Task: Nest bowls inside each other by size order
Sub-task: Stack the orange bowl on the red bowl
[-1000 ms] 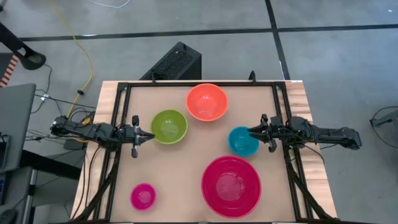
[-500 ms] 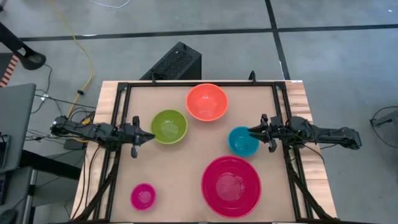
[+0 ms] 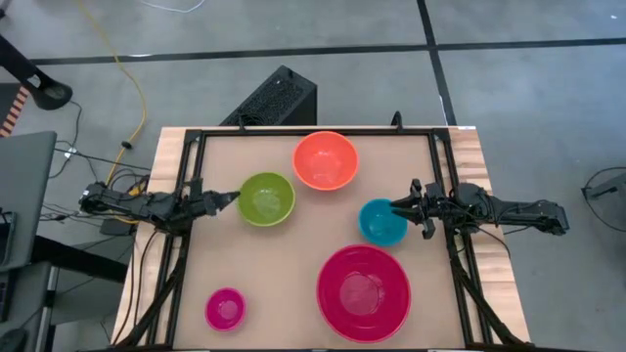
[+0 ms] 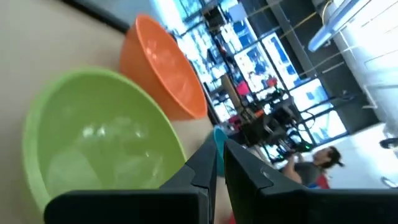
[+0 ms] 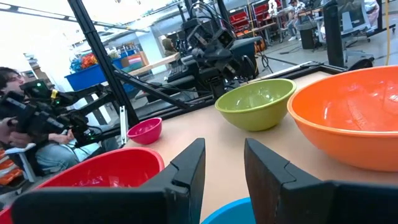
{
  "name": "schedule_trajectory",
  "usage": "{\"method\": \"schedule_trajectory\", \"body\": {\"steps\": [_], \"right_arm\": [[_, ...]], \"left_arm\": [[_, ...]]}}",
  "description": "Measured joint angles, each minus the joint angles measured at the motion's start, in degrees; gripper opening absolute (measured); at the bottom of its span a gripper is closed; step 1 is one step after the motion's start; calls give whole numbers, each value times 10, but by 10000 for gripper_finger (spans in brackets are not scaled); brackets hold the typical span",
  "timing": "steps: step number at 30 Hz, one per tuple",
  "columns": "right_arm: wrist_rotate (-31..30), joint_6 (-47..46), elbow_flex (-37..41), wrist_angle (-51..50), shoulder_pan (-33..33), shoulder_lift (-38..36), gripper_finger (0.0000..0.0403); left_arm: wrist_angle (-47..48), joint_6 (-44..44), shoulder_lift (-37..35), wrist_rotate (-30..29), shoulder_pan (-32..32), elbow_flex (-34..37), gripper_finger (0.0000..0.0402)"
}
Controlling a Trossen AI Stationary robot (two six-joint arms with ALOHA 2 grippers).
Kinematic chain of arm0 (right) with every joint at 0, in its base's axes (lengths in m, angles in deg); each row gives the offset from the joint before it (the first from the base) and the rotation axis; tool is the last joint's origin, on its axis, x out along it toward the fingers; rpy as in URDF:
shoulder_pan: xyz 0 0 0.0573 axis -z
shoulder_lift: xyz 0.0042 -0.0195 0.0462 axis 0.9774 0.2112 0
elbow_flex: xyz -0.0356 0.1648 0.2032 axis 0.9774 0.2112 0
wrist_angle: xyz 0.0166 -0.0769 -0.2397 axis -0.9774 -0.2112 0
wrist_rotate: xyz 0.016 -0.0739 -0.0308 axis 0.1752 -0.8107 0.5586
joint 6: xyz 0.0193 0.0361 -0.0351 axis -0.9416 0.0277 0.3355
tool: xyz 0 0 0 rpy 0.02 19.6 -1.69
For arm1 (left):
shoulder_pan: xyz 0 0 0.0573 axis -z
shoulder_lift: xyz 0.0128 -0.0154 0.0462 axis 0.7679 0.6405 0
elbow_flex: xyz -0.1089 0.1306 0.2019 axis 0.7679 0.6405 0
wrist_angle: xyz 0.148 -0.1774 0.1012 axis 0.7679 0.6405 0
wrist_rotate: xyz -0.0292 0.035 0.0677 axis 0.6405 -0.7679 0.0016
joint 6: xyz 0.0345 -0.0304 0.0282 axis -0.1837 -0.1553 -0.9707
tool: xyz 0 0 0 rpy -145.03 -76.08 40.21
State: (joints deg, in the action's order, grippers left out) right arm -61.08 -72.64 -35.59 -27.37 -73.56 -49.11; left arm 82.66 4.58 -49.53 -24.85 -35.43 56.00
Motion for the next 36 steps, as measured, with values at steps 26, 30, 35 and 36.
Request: {"method": "schedule_trajectory", "body": {"steps": [26,30,35,36], "right_arm": [[-207,-277,-190,115,50,414,128],[-185,-284,-280,77,110,526,145],[-109,-236,-411,-56,183,642,185],[-101,-223,-437,-89,196,662,196]], "left_arm": [[58,-229,58,-29,-96,-117,0],[159,-225,75,-40,-149,-158,0],[205,-220,99,-39,-198,-173,0],[206,-219,103,-41,-205,-173,1]]}}
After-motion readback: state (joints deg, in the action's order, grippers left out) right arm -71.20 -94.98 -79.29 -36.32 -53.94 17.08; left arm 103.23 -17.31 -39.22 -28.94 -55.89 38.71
